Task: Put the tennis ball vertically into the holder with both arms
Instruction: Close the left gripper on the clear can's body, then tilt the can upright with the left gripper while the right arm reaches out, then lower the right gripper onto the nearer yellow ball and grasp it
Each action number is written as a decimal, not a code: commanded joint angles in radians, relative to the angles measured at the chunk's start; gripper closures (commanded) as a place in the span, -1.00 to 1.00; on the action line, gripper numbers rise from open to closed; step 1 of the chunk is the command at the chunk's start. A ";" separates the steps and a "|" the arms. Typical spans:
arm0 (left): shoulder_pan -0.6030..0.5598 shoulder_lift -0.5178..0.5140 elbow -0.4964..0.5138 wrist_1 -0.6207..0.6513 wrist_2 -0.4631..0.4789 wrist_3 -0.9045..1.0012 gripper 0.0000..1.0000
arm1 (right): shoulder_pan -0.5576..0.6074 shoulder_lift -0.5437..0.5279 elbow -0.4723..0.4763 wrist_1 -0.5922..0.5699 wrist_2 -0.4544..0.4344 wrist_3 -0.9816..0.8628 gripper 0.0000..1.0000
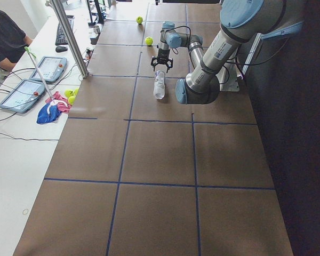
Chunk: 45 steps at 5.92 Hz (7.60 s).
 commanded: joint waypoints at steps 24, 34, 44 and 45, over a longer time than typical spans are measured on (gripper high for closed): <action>-0.058 0.197 0.173 -1.791 0.346 -0.692 -0.51 | -0.262 0.256 0.011 0.015 -0.059 0.179 -0.99; 0.078 0.286 0.248 -2.019 0.525 -0.641 -0.50 | -0.434 0.308 -0.060 0.185 -0.285 0.416 -0.99; 0.078 0.284 0.244 -2.019 0.523 -0.643 -0.52 | -0.563 0.314 -0.268 0.342 -0.330 0.410 -0.55; 0.078 0.284 0.244 -2.019 0.523 -0.643 -0.52 | -0.563 0.314 -0.267 0.343 -0.330 0.413 0.22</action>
